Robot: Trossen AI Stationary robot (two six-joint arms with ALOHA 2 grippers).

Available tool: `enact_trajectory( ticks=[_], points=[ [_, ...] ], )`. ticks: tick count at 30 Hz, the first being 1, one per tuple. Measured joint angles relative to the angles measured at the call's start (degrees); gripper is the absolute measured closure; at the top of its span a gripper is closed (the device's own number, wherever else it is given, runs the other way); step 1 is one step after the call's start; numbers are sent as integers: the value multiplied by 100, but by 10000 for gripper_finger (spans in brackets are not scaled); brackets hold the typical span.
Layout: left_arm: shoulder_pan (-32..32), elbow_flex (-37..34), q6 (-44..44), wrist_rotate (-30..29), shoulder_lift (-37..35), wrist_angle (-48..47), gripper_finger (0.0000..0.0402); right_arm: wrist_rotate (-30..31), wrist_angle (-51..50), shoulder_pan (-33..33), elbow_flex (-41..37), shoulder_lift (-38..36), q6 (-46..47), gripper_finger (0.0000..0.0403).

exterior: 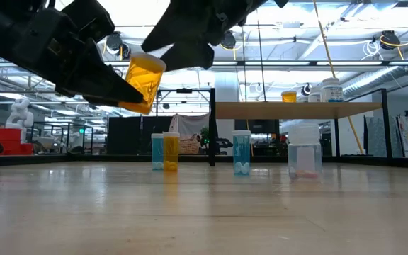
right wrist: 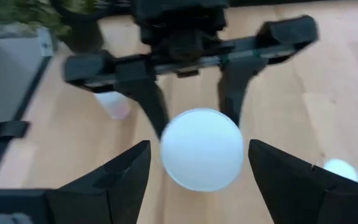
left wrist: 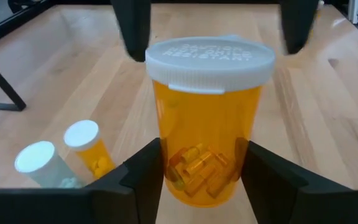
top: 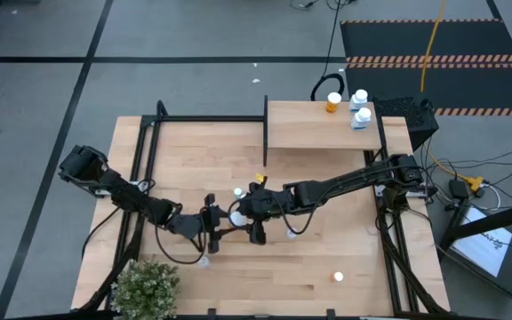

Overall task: Pick and place medicine bottles onto shelf by color
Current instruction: Put the large orange pill bottle on the shelf aligned with the other large orange pill bottle

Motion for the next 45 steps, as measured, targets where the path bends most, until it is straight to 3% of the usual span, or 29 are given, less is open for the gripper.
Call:
enact_trajectory(
  ticks=[14,26,37,45],
  points=[
    [100,-2,-82,9,0,-128,207,246,261,4,4,211,-2,138],
    [100,-4,-109,15,1,-182,206,141,343,-48,4,250,-96,195],
    [100,-9,-105,15,4,-141,206,224,299,-48,4,261,-221,146],
    [100,-9,-104,15,4,-138,206,235,298,-48,4,261,-262,168]
  ],
)
